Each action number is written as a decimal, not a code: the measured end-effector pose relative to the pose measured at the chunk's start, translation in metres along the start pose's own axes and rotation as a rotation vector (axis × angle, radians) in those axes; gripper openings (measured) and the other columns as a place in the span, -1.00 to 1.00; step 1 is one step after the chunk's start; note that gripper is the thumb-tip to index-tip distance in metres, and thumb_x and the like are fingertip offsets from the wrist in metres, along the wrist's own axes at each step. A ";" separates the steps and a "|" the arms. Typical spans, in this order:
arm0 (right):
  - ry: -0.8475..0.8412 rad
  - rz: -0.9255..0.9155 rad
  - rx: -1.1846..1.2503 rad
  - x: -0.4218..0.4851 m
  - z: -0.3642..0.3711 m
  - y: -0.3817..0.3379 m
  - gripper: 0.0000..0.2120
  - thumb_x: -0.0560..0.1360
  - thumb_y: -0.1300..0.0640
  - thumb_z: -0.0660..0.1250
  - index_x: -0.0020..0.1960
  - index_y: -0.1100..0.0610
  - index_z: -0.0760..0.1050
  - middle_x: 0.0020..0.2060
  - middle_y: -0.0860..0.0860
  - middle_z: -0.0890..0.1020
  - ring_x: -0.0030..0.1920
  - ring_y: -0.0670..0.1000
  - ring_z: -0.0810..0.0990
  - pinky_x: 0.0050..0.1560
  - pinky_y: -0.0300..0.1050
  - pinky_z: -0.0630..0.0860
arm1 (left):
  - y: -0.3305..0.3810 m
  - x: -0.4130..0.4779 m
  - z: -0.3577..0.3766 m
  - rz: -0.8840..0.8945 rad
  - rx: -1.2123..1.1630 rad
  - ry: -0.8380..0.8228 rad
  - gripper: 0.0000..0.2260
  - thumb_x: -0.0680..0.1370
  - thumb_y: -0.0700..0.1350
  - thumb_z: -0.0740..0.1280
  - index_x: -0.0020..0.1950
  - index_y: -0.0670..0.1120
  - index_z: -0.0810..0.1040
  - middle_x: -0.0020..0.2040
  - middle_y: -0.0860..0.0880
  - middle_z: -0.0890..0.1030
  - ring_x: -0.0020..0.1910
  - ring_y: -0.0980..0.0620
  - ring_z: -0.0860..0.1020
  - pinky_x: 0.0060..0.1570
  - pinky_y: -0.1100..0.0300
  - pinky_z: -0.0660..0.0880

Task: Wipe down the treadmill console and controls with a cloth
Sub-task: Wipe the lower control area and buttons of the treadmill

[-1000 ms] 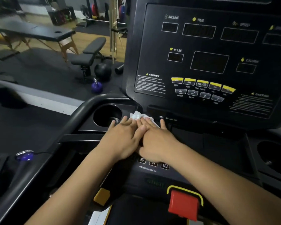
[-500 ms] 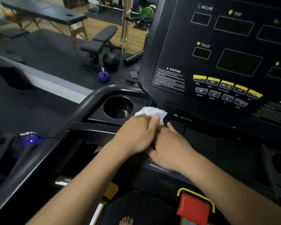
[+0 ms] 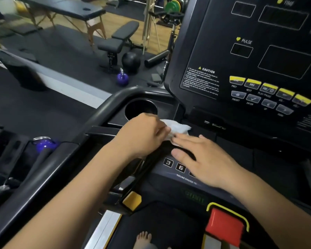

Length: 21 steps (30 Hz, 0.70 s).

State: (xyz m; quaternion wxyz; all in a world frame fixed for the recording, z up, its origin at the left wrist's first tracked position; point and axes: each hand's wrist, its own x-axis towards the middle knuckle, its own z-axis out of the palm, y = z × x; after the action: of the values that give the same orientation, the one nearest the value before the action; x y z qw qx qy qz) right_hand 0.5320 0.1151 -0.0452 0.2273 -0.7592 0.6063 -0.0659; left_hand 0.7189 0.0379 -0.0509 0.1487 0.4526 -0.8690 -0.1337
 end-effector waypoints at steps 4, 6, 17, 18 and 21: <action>0.054 0.003 0.117 -0.009 0.000 0.006 -0.50 0.59 -0.26 0.04 0.43 -0.10 0.39 0.41 -0.27 0.37 0.43 -0.29 0.21 0.54 0.06 0.04 | 0.006 -0.024 0.009 0.113 -0.071 -0.004 -0.77 0.56 -0.06 0.23 -0.20 -0.11 0.58 -0.21 -0.06 0.64 -0.20 -0.14 0.58 -0.19 -0.01 0.53; 0.037 -0.052 0.058 -0.025 0.007 0.004 -0.34 0.50 -0.43 -0.08 0.42 -0.12 0.40 0.42 -0.32 0.32 0.43 -0.38 0.14 0.55 0.00 -0.02 | 0.014 -0.055 0.013 0.024 -0.082 -0.004 -0.73 0.56 0.03 0.17 -0.19 -0.05 0.58 -0.23 0.00 0.62 -0.21 -0.09 0.58 -0.20 -0.01 0.52; 0.128 -0.181 -0.362 -0.040 0.020 -0.017 -0.46 0.56 -0.28 0.01 0.33 0.00 0.48 0.03 -0.18 0.55 0.09 -0.08 0.50 0.39 0.17 0.33 | 0.031 -0.080 0.027 -0.099 -0.085 0.084 -0.53 0.58 0.16 0.05 -0.17 -0.05 0.67 -0.06 0.09 0.64 -0.08 0.04 0.51 -0.09 0.11 0.50; 0.109 -0.202 -0.392 -0.045 0.025 -0.017 -0.46 0.56 -0.28 0.02 0.30 0.01 0.52 -0.02 -0.16 0.53 0.06 -0.07 0.50 0.37 0.16 0.34 | 0.034 -0.092 0.028 -0.091 -0.098 0.098 -0.57 0.58 0.13 0.11 -0.18 -0.05 0.68 -0.05 0.09 0.63 -0.09 0.04 0.51 -0.11 0.12 0.50; 0.141 -0.272 -0.470 -0.052 0.035 -0.017 -0.48 0.54 -0.24 0.11 0.20 0.10 0.60 0.05 -0.04 0.56 0.12 0.04 0.52 0.36 0.23 0.33 | 0.029 -0.107 0.036 -0.149 -0.199 0.164 -0.75 0.56 0.00 0.22 -0.07 -0.07 0.66 -0.04 0.04 0.61 -0.10 0.00 0.57 -0.14 0.07 0.55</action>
State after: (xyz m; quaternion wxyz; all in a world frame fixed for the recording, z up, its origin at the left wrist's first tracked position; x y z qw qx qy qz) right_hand 0.5469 0.1769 -0.0601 -0.0087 -0.8590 0.5119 -0.0058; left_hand 0.7415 0.1458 -0.0877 0.2530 0.5085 -0.8003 -0.1922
